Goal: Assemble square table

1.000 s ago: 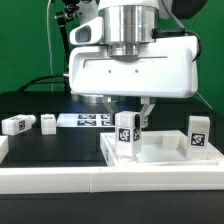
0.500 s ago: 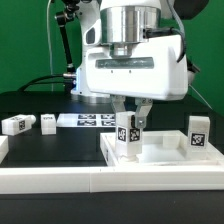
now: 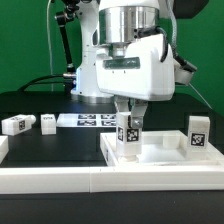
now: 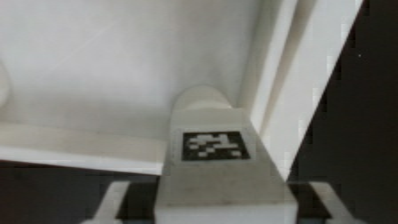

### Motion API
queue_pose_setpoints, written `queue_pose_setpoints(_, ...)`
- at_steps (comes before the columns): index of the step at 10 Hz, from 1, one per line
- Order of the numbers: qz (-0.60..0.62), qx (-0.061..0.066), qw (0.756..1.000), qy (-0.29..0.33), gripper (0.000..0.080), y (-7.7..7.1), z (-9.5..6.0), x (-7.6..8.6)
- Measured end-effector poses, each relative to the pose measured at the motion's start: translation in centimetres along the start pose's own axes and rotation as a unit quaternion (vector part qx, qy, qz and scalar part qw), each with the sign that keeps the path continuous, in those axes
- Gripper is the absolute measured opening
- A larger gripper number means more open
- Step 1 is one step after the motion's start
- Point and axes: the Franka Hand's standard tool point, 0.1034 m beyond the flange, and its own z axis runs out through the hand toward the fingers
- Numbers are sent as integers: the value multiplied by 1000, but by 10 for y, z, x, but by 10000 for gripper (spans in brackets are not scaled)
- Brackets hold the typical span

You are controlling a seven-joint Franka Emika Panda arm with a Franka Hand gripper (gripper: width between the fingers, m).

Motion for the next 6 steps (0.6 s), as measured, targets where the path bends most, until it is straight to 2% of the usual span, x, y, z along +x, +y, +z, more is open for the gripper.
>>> queue_pose_setpoints(3, -12, 1, 1000, -1, 304, 0, 0, 0)
queue_pose_setpoints(4, -40, 0, 999, -2, 476, 0, 0, 0)
queue_pose_setpoints(5, -50, -1, 999, -2, 476, 0, 0, -2)
queue_pose_setpoints(6, -94, -1, 996, -1, 609, 0, 0, -4)
